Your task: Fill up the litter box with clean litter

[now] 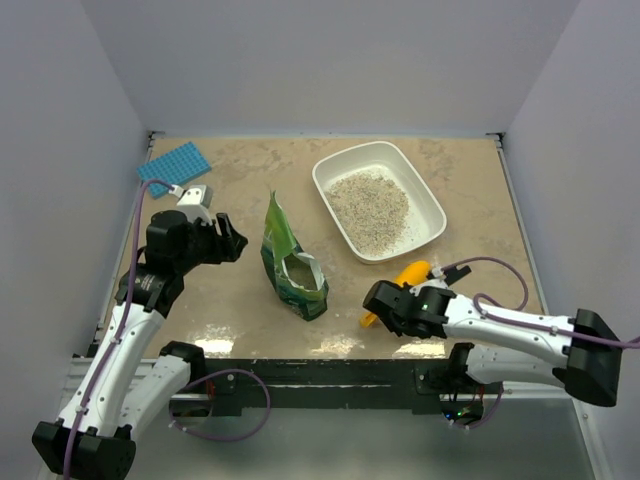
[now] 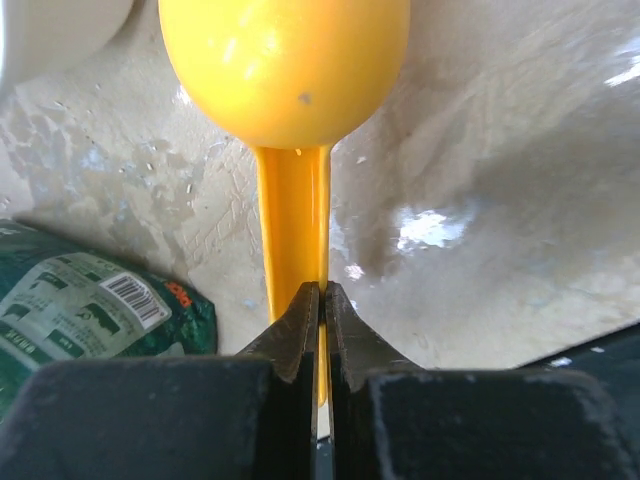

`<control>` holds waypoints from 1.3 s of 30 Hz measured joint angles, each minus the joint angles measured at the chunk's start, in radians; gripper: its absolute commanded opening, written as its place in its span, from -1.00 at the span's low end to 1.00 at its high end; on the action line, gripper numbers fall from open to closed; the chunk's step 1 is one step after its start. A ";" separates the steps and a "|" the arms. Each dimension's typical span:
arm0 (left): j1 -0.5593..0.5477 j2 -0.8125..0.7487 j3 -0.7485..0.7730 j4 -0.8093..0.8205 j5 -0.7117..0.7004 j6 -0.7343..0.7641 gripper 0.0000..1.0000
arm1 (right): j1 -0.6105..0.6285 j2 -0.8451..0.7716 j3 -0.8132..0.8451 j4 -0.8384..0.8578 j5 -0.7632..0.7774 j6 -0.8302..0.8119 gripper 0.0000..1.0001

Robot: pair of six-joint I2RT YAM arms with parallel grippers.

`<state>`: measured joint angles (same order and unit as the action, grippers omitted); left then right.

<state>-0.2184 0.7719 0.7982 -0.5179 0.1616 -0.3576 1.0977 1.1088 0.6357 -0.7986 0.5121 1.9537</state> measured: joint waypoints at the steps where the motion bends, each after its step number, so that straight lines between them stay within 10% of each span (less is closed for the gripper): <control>1: 0.000 0.001 0.000 0.000 0.007 0.002 0.26 | 0.000 -0.031 0.002 -0.032 0.005 0.003 -1.00; 10: 0.000 0.021 0.014 -0.010 0.144 0.029 0.30 | 0.000 -0.185 0.209 -0.322 0.119 -0.051 -1.00; 17: -0.003 0.021 0.113 -0.021 0.238 0.048 0.31 | 0.000 -0.239 0.503 -0.189 0.130 -0.546 -1.00; 26: -0.006 0.015 0.259 -0.052 0.378 0.072 0.34 | 0.000 -0.212 0.763 0.068 -0.286 -1.135 -1.00; 39: -0.032 -0.044 0.360 0.082 0.864 0.148 0.38 | 0.002 -0.153 0.724 0.213 -0.937 -1.390 -1.00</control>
<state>-0.2501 0.7280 1.1584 -0.4358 1.0256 -0.2092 1.0992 0.9562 1.3594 -0.5854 -0.4252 0.5640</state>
